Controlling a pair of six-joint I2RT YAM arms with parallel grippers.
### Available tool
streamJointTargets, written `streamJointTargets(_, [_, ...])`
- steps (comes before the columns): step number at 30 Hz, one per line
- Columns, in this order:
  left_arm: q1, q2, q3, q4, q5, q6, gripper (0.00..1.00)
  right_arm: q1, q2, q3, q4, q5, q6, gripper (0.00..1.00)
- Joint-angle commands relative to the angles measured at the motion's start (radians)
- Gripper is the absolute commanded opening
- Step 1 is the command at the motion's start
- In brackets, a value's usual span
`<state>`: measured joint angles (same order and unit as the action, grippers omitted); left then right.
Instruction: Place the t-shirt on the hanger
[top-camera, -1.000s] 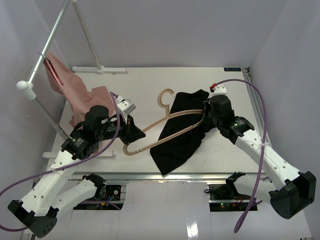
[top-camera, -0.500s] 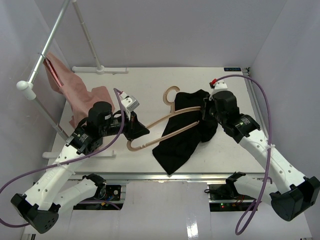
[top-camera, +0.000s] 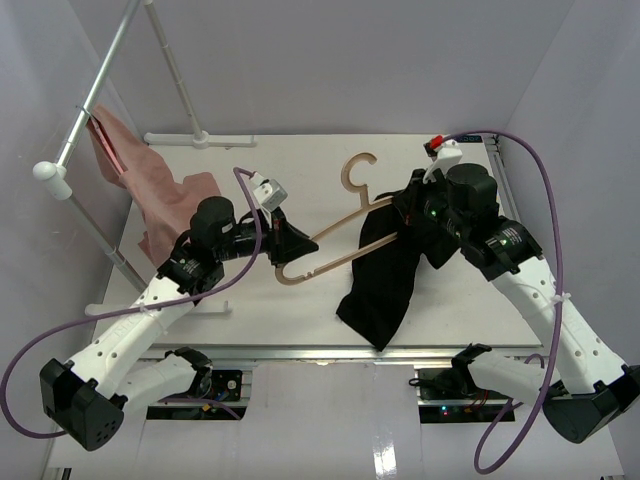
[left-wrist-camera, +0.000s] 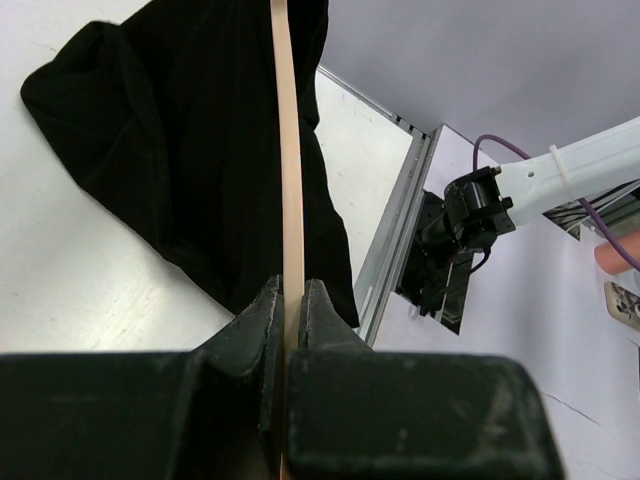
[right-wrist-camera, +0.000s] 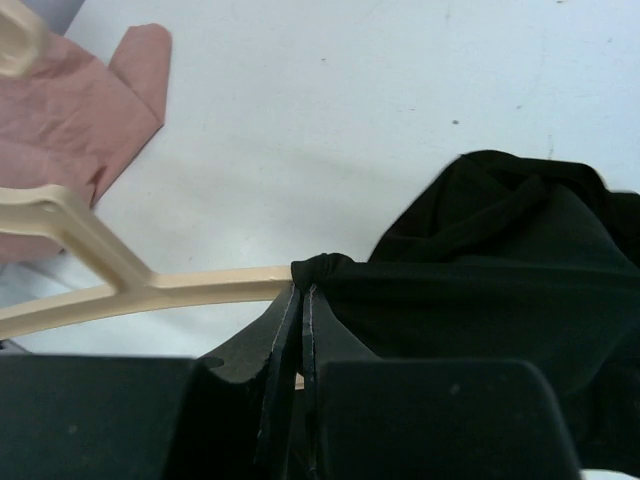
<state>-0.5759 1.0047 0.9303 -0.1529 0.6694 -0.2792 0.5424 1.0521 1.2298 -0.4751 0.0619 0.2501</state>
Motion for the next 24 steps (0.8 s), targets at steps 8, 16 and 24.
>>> streamJointTargets(8, [-0.052,-0.107,-0.303,0.598,-0.02,-0.093,0.0,0.019,-0.05,-0.034,0.111,-0.218,0.02,0.08])
streamJointTargets(16, [-0.062,-0.061,-0.372,0.722,0.018,-0.088,0.0,0.067,-0.047,-0.086,0.156,-0.232,0.025,0.08])
streamJointTargets(24, [-0.068,-0.133,-0.536,0.919,0.036,-0.098,0.0,0.088,-0.102,-0.105,0.104,-0.141,-0.02,0.27])
